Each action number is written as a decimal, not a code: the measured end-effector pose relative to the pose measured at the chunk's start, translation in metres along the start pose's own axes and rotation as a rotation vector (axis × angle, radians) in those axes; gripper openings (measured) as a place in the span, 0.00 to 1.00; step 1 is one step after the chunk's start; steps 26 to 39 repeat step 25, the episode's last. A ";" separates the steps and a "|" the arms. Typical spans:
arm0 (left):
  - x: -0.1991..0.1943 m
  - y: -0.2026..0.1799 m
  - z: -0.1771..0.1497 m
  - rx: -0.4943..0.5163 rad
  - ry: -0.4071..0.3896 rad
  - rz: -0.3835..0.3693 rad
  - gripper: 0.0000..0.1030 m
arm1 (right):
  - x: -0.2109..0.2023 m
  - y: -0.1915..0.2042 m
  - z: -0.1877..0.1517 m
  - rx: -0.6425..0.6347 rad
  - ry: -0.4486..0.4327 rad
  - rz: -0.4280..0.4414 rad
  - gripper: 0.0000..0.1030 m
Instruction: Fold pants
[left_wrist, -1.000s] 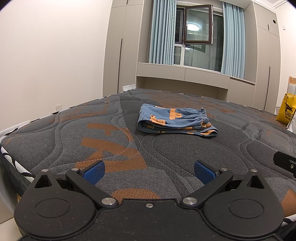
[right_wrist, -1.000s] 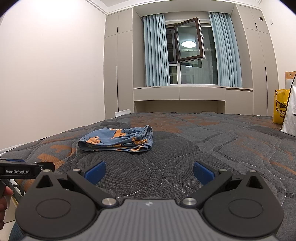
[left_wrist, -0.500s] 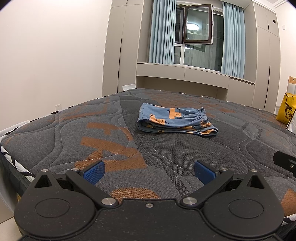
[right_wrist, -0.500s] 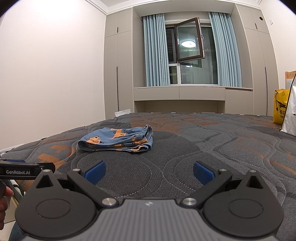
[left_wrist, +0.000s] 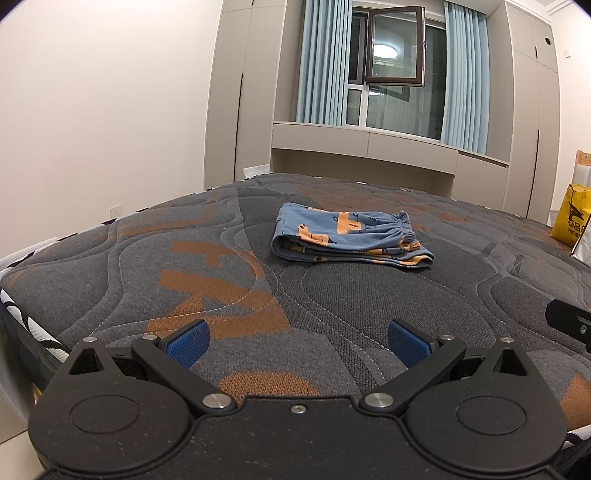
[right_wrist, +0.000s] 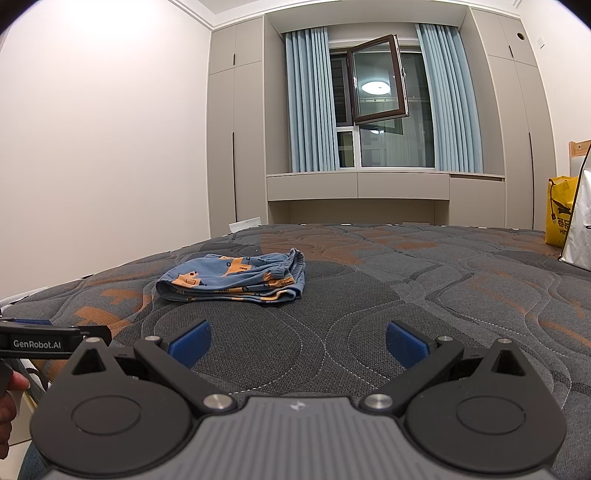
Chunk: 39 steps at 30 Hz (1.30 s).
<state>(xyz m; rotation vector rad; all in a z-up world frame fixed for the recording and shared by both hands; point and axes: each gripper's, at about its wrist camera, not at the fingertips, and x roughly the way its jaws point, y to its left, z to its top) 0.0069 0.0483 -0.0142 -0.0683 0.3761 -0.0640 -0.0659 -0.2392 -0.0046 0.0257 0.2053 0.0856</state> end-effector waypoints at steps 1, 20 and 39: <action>0.001 0.000 0.000 -0.002 0.001 0.000 0.99 | 0.000 0.000 0.000 0.000 0.000 0.000 1.00; 0.000 0.003 0.002 -0.012 0.005 0.018 0.99 | 0.000 0.000 0.000 0.001 0.000 0.000 1.00; 0.000 0.004 0.002 -0.011 0.007 0.019 0.99 | 0.000 0.000 0.000 0.001 0.001 0.000 1.00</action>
